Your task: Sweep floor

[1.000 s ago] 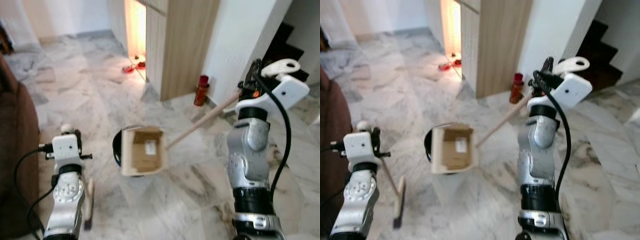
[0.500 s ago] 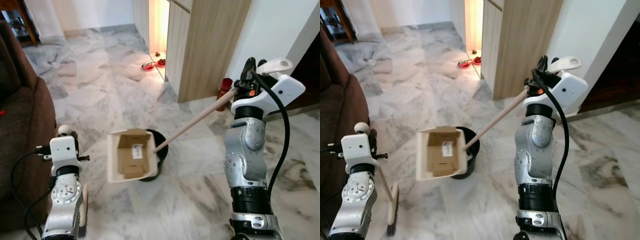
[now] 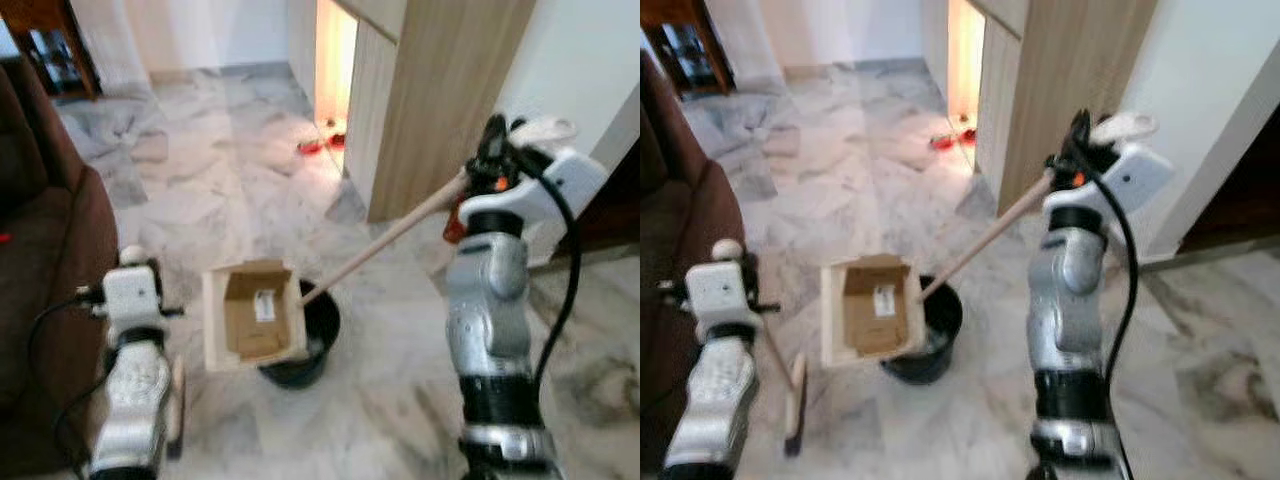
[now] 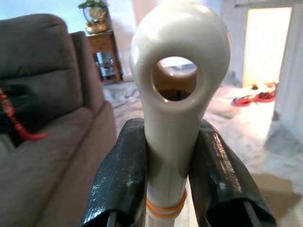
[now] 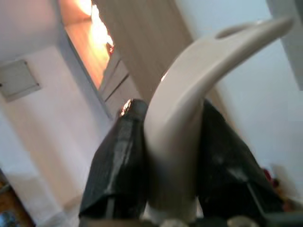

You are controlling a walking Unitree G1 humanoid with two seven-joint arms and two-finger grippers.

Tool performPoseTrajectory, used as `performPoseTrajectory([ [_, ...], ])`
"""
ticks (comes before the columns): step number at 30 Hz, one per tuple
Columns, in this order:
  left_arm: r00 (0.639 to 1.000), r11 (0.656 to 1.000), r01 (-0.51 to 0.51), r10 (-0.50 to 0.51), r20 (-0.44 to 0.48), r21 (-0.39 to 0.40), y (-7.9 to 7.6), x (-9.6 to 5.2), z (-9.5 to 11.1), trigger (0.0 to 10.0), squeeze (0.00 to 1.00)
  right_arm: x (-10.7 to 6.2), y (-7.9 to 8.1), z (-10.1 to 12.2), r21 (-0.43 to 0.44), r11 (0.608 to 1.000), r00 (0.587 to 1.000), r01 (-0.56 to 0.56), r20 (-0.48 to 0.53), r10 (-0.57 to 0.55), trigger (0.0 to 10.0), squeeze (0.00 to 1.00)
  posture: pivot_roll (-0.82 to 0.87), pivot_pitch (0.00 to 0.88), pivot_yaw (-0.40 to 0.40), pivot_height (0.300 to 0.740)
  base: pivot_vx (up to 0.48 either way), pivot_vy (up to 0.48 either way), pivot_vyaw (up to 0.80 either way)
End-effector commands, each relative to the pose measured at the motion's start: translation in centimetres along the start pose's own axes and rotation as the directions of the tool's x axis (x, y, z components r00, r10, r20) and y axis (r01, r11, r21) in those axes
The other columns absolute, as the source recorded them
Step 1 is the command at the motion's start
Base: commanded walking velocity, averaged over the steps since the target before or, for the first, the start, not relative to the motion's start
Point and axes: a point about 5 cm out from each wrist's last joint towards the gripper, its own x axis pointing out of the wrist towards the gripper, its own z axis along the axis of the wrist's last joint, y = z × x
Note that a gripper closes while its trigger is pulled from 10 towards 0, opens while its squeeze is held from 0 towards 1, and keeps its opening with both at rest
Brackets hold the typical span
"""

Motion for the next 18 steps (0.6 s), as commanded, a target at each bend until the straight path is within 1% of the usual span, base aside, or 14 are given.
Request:
performPoseTrajectory([
  [1, 0.998, 1.0, -0.006, 0.006, 0.067, 0.007, 0.44, 0.59, 1.3, 10.0, 0.0, 0.59, 1.51, 1.61, 0.03, 0.998, 0.996, -0.047, 0.078, 0.045, 10.0, 0.0, 0.04, 0.0, -0.024, 0.74, 0.334, 0.0, 0.0],
  [7, 0.998, 1.0, -0.005, 0.005, 0.065, 0.007, 0.48, 0.6, 1.31, 10.0, 0.0, 0.67, 1.77, 1.66, 0.034, 0.997, 0.995, -0.062, 0.077, 0.059, 10.0, 0.0, 0.05, 0.0, -0.02, 0.74, 0.337, 0.0, 0.0],
  [18, 0.998, 1.0, 0.011, -0.012, 0.055, 0.003, 0.28, 0.34, 1.14, 10.0, 0.0, 0.47, 1.4, 1.71, 0.021, 0.998, 0.996, -0.057, 0.076, 0.056, 10.0, 0.0, 0.04, 0.0, -0.014, 0.74, 0.336, 0.0, 0.0],
])
